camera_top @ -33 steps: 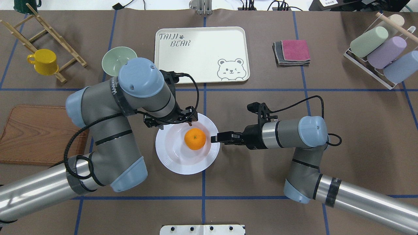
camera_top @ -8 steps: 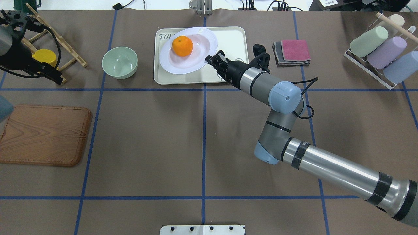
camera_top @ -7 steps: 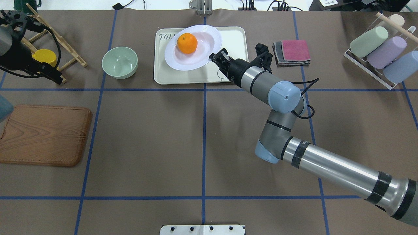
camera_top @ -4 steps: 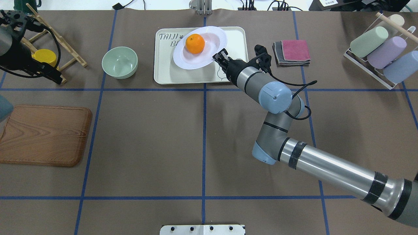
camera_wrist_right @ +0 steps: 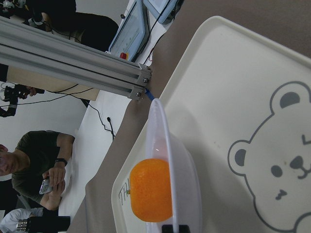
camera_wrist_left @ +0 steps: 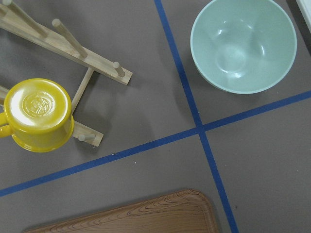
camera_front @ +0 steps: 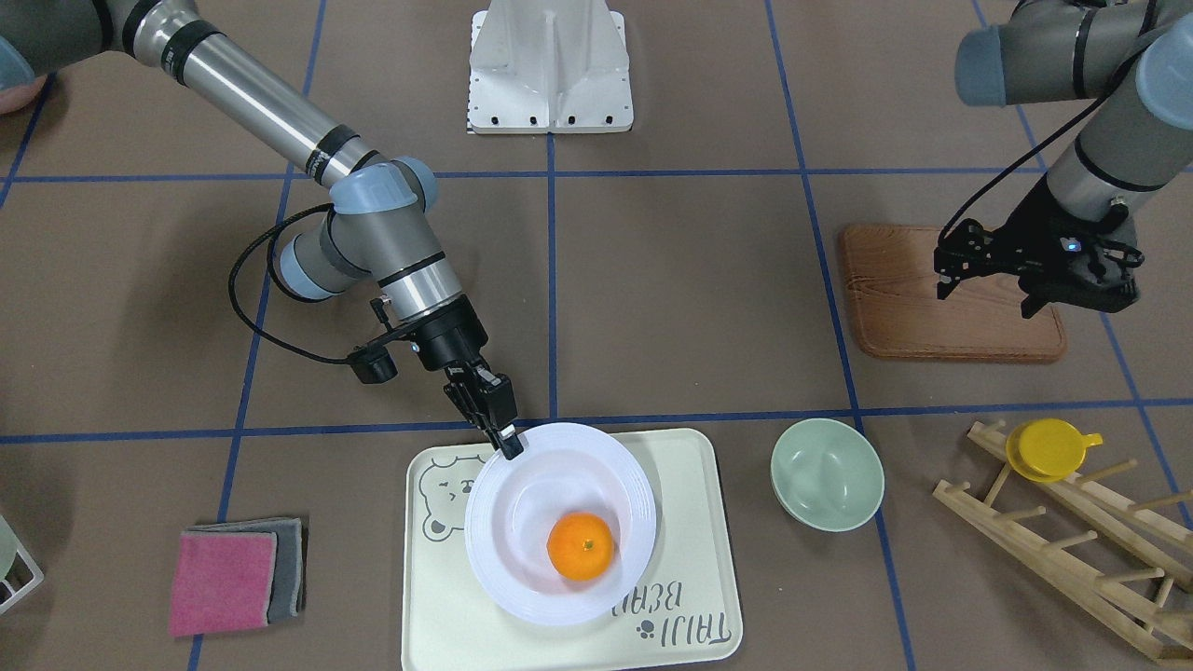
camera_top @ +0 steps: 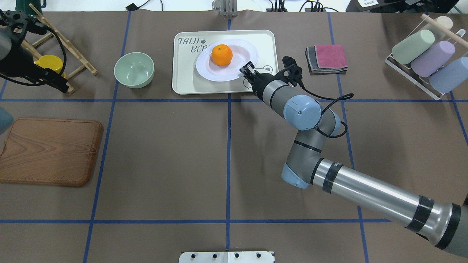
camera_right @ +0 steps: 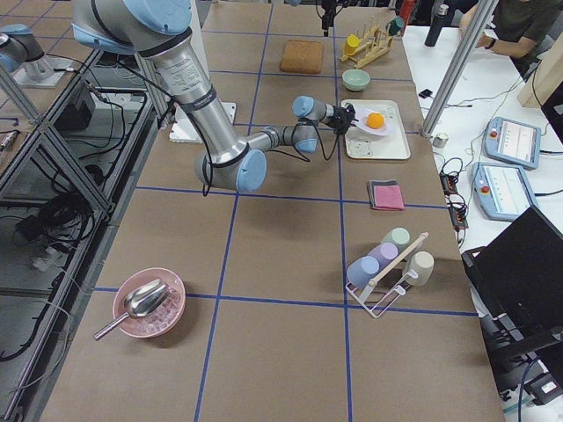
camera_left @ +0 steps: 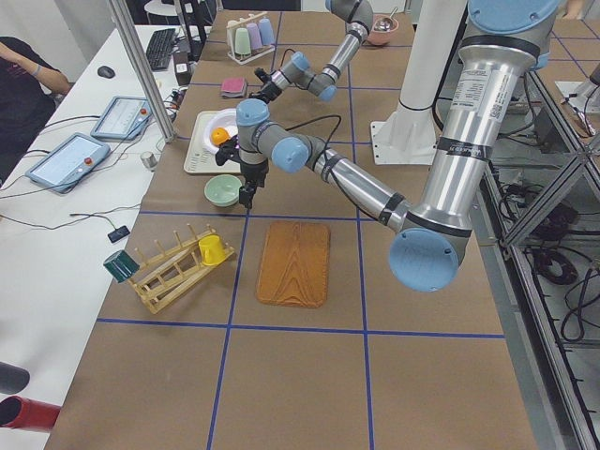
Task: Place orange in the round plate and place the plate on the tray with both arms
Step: 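Open the right gripper and release the plate rim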
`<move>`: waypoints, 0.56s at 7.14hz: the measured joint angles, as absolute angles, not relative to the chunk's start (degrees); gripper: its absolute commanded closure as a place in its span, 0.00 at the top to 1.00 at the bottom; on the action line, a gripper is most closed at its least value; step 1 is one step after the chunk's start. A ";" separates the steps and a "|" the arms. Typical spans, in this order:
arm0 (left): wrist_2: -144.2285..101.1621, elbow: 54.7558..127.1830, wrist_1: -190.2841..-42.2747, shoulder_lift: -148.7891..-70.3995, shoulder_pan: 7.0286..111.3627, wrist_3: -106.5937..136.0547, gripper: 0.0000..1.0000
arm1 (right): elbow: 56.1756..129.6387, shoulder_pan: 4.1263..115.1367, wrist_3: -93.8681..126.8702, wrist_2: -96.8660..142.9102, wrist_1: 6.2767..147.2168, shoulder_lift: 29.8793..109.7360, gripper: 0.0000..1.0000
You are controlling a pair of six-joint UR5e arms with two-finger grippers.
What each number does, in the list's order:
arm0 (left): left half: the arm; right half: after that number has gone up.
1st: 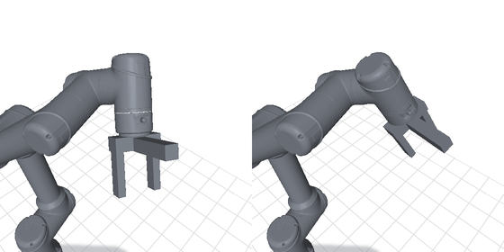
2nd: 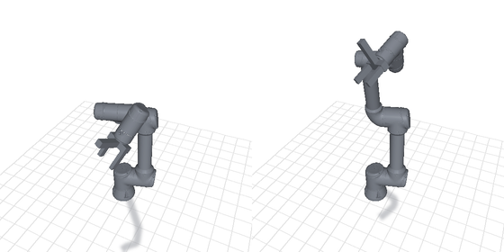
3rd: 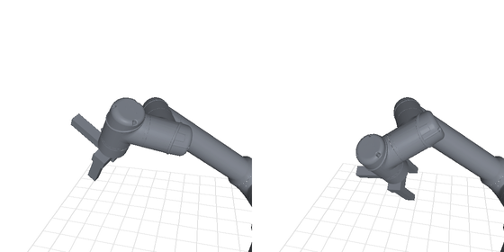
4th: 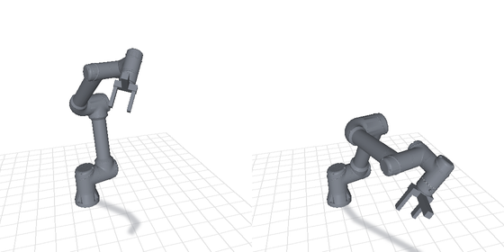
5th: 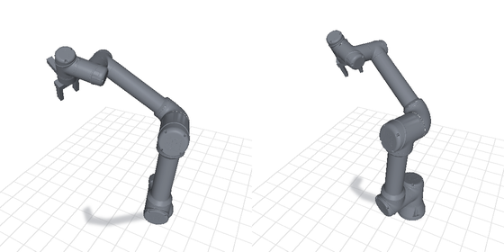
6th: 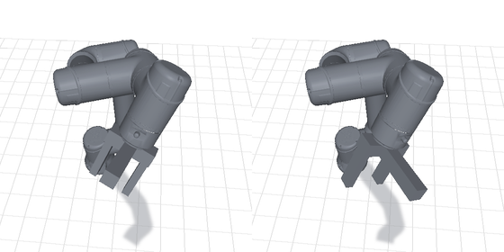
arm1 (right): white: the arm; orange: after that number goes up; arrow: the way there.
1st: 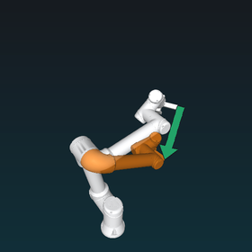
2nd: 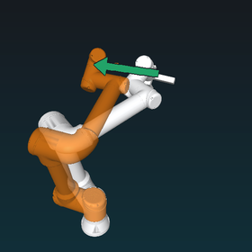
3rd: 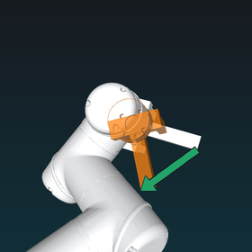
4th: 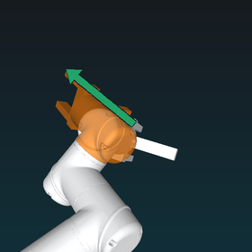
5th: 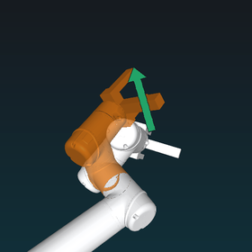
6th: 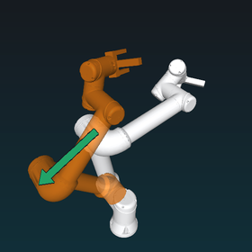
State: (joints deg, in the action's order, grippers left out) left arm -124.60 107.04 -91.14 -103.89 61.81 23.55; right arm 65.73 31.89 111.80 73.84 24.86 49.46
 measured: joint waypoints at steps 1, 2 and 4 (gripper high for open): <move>-124.62 107.05 -91.14 -103.89 62.05 23.56 0.97 | 68.13 32.02 107.64 75.49 30.98 49.51 1.00; -124.62 107.08 -91.14 -103.89 62.26 23.56 0.97 | 71.57 32.55 103.23 78.87 37.67 49.85 1.00; -124.69 107.23 -90.84 -103.89 62.49 23.56 0.97 | 78.09 35.43 95.41 88.21 45.60 52.30 1.00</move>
